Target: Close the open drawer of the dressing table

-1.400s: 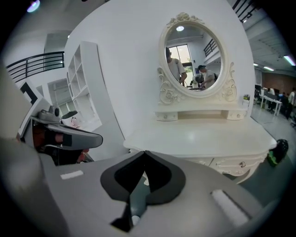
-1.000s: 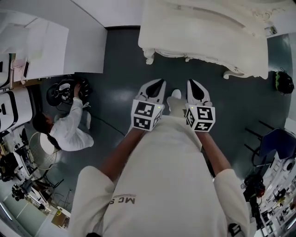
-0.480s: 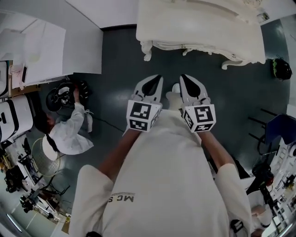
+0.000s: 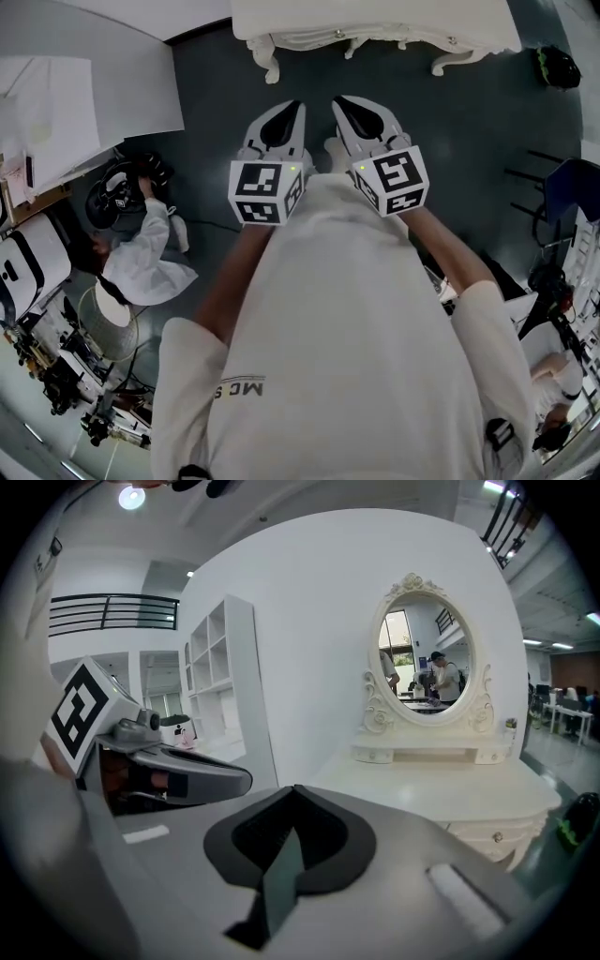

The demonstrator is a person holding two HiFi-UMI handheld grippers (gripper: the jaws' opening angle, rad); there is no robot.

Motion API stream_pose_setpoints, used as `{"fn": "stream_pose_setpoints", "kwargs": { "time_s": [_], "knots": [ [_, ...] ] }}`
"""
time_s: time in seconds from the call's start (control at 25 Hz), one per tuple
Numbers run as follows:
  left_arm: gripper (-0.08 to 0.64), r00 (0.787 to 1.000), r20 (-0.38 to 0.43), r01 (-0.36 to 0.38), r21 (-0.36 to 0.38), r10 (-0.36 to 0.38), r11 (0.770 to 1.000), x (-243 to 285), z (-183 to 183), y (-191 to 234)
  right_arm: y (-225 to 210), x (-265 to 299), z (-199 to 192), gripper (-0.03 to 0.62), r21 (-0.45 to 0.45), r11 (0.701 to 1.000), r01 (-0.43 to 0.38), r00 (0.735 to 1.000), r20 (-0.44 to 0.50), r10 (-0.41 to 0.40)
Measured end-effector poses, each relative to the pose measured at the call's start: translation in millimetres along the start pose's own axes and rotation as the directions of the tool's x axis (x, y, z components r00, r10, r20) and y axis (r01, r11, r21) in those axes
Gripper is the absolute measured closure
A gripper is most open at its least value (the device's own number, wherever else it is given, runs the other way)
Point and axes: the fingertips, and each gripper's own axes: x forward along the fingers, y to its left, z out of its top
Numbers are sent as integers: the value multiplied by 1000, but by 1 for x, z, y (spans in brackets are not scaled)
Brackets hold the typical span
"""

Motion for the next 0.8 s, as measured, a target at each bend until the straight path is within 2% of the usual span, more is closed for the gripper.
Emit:
{"fn": "stream_pose_setpoints", "kwargs": {
  "time_s": [0.8],
  "knots": [
    [549,999,-32,35,21,-35,999,2,-11,-10,-1,-13,-12,592,48,998,38,999,-13,-37]
  ]
}}
